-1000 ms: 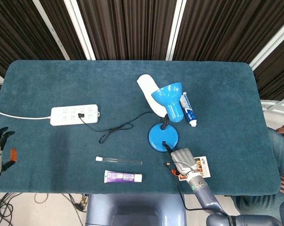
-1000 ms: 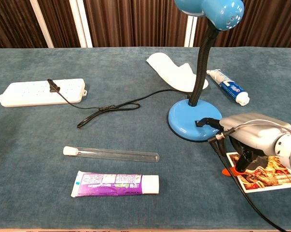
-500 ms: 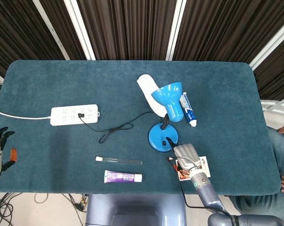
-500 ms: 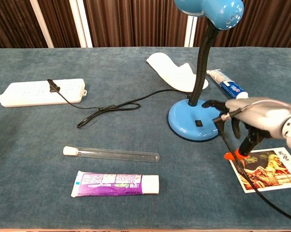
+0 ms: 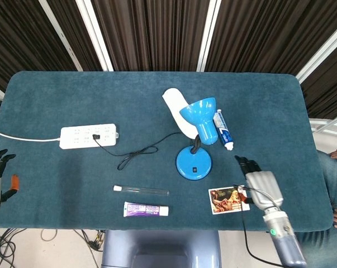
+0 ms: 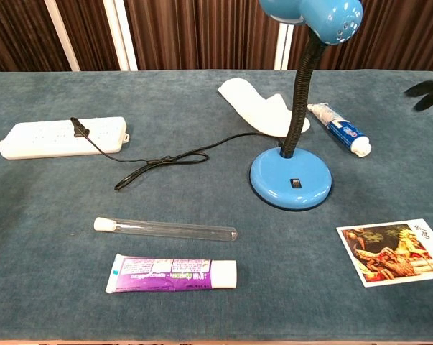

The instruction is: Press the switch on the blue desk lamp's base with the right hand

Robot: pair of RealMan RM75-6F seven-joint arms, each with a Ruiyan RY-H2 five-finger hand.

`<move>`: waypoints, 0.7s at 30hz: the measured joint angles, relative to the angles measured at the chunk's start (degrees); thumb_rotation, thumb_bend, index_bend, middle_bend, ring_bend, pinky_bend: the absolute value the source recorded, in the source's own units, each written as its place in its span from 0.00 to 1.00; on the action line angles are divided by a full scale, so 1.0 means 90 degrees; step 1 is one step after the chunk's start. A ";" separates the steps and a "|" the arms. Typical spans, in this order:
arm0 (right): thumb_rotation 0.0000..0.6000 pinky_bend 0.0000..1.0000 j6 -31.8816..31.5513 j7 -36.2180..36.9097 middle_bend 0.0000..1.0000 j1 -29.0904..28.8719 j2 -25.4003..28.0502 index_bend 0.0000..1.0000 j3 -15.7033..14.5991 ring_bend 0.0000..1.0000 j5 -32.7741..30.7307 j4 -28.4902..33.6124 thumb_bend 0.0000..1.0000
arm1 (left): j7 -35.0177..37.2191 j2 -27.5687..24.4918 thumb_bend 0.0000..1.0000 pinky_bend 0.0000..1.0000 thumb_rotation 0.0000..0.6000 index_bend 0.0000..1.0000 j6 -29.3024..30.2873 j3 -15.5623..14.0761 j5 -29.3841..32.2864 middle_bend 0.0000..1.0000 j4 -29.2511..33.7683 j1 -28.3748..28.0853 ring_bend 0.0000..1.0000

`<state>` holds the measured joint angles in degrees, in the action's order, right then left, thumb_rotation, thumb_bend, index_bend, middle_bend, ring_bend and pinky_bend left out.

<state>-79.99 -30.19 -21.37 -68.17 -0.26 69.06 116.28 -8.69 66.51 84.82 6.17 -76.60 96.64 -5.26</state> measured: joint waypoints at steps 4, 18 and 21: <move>1.00 0.68 -0.0877 0.0832 0.08 0.0651 0.0252 0.00 -0.0321 0.09 0.1007 -0.0624 0.25 | -0.0054 0.0004 0.53 0.00 1.00 0.22 -0.0014 -0.0027 -0.0039 0.10 0.0022 -0.0011 0.01; 1.00 0.00 -0.1774 0.2393 0.05 0.1540 0.0156 0.00 -0.0311 0.04 0.1862 -0.2615 0.24 | -0.0084 -0.0006 0.53 0.00 1.00 0.22 -0.0006 -0.0108 -0.0180 0.10 0.0029 -0.0008 0.01; 1.00 0.00 -0.1704 0.2397 0.03 0.1559 0.0132 0.00 -0.0300 0.02 0.1931 -0.2640 0.24 | -0.0072 -0.0010 0.53 0.00 1.00 0.22 -0.0015 -0.0107 -0.0184 0.10 0.0018 -0.0012 0.01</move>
<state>-95.33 -8.61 -7.33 -66.98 -2.97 86.44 92.52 -9.34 66.42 84.68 5.21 -78.26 96.80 -5.36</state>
